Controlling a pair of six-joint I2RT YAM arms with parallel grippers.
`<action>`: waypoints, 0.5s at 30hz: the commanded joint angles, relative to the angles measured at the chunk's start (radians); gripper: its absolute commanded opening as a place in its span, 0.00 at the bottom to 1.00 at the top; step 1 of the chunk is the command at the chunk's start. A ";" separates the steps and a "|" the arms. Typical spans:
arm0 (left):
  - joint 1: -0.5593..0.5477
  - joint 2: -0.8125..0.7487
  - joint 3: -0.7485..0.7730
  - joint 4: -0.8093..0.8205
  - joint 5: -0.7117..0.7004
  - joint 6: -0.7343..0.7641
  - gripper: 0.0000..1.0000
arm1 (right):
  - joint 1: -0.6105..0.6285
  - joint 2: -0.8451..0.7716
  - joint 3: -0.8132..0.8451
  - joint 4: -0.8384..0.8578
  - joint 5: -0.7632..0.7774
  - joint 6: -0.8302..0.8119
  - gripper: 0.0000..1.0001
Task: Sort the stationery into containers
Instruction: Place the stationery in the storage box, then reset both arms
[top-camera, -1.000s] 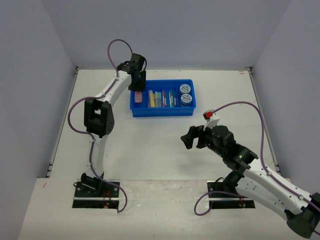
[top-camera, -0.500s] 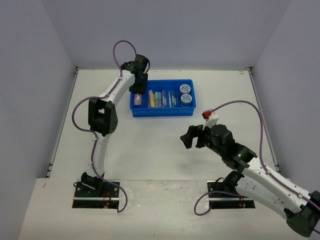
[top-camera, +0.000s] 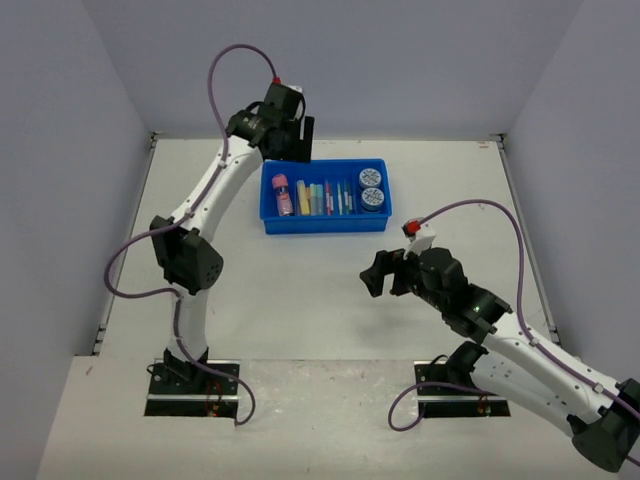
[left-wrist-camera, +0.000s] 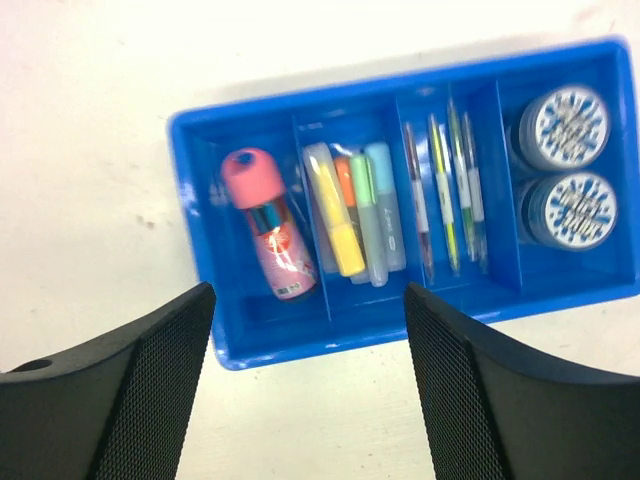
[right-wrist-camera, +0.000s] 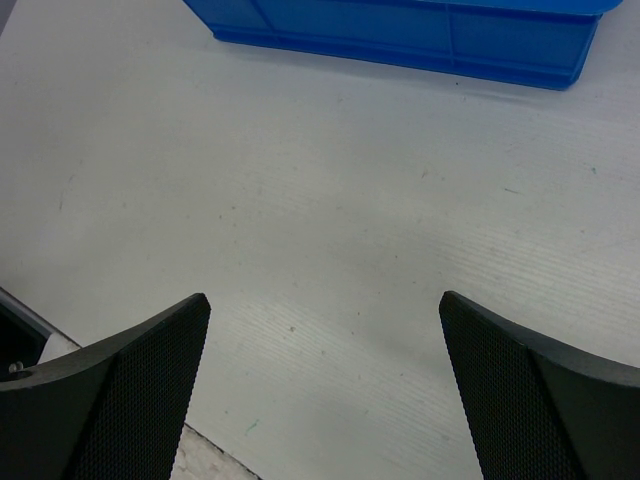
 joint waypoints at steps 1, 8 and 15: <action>0.079 -0.038 -0.046 -0.020 -0.089 -0.057 0.79 | -0.002 0.011 0.045 0.005 0.001 -0.014 0.99; 0.020 -0.399 -0.391 0.209 -0.082 -0.062 0.87 | -0.002 -0.001 0.061 -0.030 0.044 -0.010 0.99; 0.011 -0.918 -0.879 0.350 -0.214 -0.096 1.00 | -0.002 -0.081 0.211 -0.204 0.195 0.050 0.99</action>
